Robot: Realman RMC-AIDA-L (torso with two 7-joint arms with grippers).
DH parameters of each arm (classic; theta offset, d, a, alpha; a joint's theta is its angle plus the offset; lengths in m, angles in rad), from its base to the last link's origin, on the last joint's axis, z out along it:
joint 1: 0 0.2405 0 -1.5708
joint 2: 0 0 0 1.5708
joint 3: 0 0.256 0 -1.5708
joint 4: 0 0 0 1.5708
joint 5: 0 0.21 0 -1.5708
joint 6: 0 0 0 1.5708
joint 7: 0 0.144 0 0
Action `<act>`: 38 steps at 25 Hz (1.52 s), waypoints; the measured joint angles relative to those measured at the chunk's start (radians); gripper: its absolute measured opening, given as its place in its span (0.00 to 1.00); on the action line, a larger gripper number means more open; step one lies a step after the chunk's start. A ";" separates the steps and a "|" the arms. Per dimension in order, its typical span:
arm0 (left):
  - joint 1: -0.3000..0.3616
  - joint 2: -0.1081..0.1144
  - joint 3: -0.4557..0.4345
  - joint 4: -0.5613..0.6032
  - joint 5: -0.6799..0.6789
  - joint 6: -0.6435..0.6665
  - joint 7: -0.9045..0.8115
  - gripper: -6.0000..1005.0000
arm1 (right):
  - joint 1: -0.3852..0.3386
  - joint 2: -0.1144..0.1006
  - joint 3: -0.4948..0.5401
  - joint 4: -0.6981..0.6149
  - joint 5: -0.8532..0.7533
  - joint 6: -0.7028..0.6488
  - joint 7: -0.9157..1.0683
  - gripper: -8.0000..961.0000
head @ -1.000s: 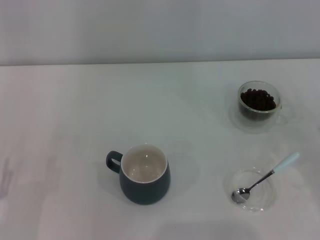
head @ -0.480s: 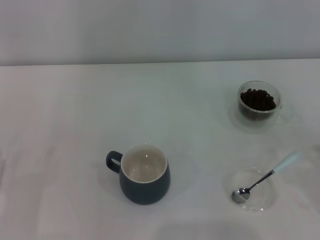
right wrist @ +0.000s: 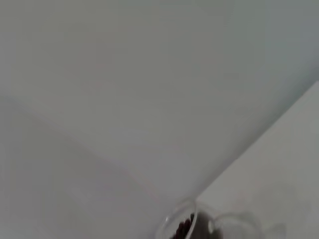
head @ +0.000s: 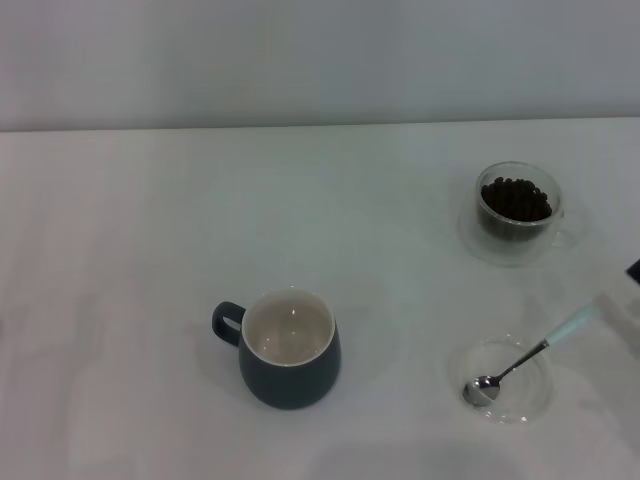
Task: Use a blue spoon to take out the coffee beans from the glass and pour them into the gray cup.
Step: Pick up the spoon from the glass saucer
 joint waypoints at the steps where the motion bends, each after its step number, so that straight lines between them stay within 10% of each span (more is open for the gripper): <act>1: -0.002 0.000 0.000 0.000 0.000 -0.005 0.000 0.73 | 0.005 0.004 -0.010 0.000 0.000 0.010 0.000 0.91; 29: -0.037 0.000 0.000 0.000 -0.001 -0.038 0.000 0.73 | 0.064 0.014 -0.151 0.027 -0.002 0.087 0.002 0.69; 38: -0.035 -0.001 0.000 0.000 -0.001 -0.039 0.000 0.73 | 0.059 0.014 -0.145 0.026 0.002 0.094 0.025 0.32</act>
